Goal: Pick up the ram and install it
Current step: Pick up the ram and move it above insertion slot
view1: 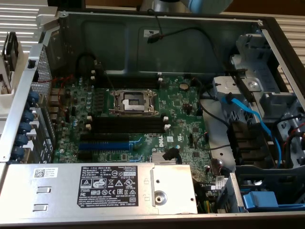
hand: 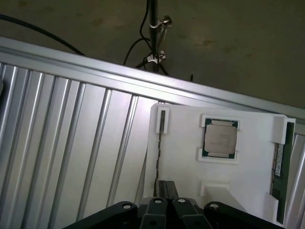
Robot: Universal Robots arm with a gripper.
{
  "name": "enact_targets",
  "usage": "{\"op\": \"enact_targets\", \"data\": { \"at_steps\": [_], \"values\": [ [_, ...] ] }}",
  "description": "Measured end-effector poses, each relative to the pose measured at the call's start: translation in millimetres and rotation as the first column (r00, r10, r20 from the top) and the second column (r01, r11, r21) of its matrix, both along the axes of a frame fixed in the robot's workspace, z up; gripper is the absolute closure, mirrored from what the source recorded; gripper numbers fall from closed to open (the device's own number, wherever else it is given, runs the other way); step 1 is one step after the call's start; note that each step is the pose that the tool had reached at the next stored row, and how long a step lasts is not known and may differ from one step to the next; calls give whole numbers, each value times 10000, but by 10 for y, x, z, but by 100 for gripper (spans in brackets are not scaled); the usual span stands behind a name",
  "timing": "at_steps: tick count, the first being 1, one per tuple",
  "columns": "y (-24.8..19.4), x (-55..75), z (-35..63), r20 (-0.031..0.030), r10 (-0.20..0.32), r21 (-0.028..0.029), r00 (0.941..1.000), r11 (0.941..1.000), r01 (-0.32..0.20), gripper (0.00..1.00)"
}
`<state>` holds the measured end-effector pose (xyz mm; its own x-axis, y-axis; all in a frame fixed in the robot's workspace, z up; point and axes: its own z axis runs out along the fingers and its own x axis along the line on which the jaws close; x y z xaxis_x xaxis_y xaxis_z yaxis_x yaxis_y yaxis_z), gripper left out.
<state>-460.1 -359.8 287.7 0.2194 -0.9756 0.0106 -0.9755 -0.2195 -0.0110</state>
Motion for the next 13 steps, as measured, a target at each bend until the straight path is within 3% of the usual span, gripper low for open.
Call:
{"op": "enact_targets", "data": {
  "at_steps": [8, 13],
  "values": [
    [-59, 3, -145, -1, 91, 0, 10000, 10000, -91, 90],
    [-64, 65, -237, -2, 128, -1, 9999, 9999, -128, 90]
  ]
}}
